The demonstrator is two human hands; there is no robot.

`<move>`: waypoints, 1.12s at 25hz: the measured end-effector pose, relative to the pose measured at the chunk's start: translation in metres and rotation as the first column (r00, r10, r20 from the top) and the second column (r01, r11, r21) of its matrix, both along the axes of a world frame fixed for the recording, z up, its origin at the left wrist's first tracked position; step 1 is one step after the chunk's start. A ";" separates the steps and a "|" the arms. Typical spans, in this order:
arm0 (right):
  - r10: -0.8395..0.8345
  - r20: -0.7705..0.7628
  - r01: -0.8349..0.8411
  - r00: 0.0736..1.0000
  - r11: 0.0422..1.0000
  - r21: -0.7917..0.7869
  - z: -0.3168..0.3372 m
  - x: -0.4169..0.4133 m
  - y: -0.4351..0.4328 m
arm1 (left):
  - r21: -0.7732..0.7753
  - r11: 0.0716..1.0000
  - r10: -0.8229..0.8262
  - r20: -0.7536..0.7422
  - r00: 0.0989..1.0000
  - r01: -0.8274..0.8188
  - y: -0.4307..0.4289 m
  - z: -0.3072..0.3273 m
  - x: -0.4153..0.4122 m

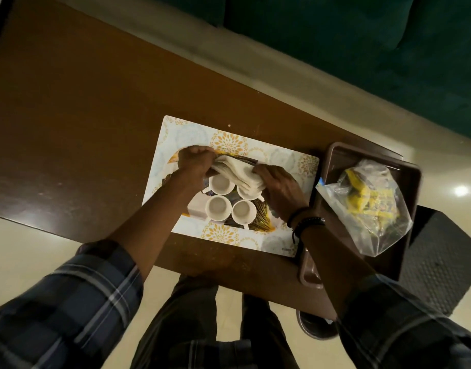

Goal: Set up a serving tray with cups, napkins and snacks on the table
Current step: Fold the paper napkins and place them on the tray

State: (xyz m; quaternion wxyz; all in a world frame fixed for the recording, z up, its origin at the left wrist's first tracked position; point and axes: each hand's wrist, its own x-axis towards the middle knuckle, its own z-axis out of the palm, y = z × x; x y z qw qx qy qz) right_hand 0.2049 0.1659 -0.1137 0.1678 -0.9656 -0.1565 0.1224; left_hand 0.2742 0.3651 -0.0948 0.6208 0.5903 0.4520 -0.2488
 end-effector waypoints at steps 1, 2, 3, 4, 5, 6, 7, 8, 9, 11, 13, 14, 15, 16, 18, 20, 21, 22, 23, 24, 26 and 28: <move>-0.001 -0.025 0.001 1.000 1.000 -0.016 -0.001 0.002 0.002 | 0.046 0.996 -0.082 0.020 0.996 0.081 0.003 -0.008 0.001; -0.004 -0.044 0.003 0.999 1.000 -0.025 -0.002 0.004 0.004 | 0.096 0.979 -0.183 0.050 0.982 0.177 0.006 -0.014 0.002; -0.003 -0.054 0.001 0.999 1.000 -0.030 -0.003 0.004 0.005 | 0.163 0.945 -0.301 0.087 0.950 0.285 0.010 -0.018 0.001; -0.004 -0.056 0.002 0.998 0.999 -0.032 -0.004 0.004 0.005 | 0.230 0.891 -0.426 0.132 0.895 0.391 0.014 -0.020 0.000; -0.007 -0.051 0.006 0.999 1.000 -0.026 -0.004 0.005 0.005 | 0.276 0.829 -0.543 0.187 0.819 0.486 0.018 -0.021 -0.001; -0.014 -0.042 0.014 0.999 1.000 -0.010 -0.004 0.006 0.005 | 0.283 0.770 -0.634 0.245 0.733 0.571 0.023 -0.023 -0.003; -0.020 -0.030 0.020 0.999 1.000 0.016 -0.005 0.006 0.004 | 0.255 0.713 -0.700 0.310 0.643 0.653 0.028 -0.023 -0.005; -0.028 -0.020 0.029 0.999 0.999 0.038 -0.004 0.007 0.005 | 0.223 0.643 -0.751 0.369 0.548 0.733 0.033 -0.023 -0.006; -0.043 -0.010 0.043 0.999 0.997 0.058 -0.003 0.008 0.006 | 0.213 0.560 -0.796 0.405 0.450 0.800 0.036 -0.021 -0.007; -0.066 0.006 0.065 0.998 0.994 0.092 -0.002 0.010 0.006 | 0.317 0.415 -0.865 0.428 0.261 0.853 0.037 -0.018 -0.009; -0.062 -0.005 0.062 0.998 0.992 0.111 -0.001 0.013 0.005 | 0.516 0.315 -0.906 0.413 0.091 0.796 0.030 -0.017 -0.008; -0.068 -0.016 0.069 0.998 0.990 0.121 -0.001 0.015 0.005 | 0.594 0.276 -0.920 0.391 0.029 0.755 0.026 -0.018 -0.007; -0.079 -0.026 0.082 0.996 0.988 0.129 -0.002 0.017 0.005 | 0.648 0.250 -0.930 0.368 -0.008 0.720 0.023 -0.020 -0.006; -0.092 -0.038 0.096 0.995 0.986 0.134 -0.002 0.019 0.005 | 0.682 0.241 -0.935 0.355 -0.024 0.690 0.022 -0.022 -0.004; -0.094 -0.063 0.102 0.994 0.986 0.134 -0.002 0.023 0.005 | 0.720 0.254 -0.939 0.345 -0.015 0.645 0.021 -0.027 -0.003; -0.096 -0.086 0.106 0.992 0.987 0.120 -0.002 0.025 0.005 | 0.748 0.274 -0.944 0.330 0.019 0.605 0.020 -0.030 -0.002; -0.096 -0.094 0.106 0.991 0.988 0.111 -0.003 0.026 0.005 | 0.754 0.277 -0.947 0.320 0.035 0.596 0.019 -0.032 -0.002; -0.091 -0.100 0.101 0.991 0.990 0.099 -0.004 0.026 0.005 | 0.757 0.273 -0.950 0.309 0.042 0.594 0.019 -0.034 -0.002; -0.083 -0.104 0.093 0.991 0.992 0.086 -0.006 0.025 0.005 | 0.758 0.263 -0.954 0.297 0.043 0.597 0.019 -0.036 -0.001; -0.076 -0.105 0.084 0.992 0.994 0.071 -0.007 0.025 0.006 | 0.760 0.250 -0.958 0.283 0.042 0.600 0.019 -0.037 -0.001; -0.076 -0.090 0.080 0.993 0.996 0.050 -0.010 0.024 0.005 | 0.768 0.231 -0.967 0.251 0.051 0.597 0.021 -0.038 0.001; -0.088 -0.072 0.091 0.993 0.995 0.033 -0.013 0.023 0.003 | 0.773 0.225 -0.971 0.231 0.066 0.594 0.023 -0.040 0.002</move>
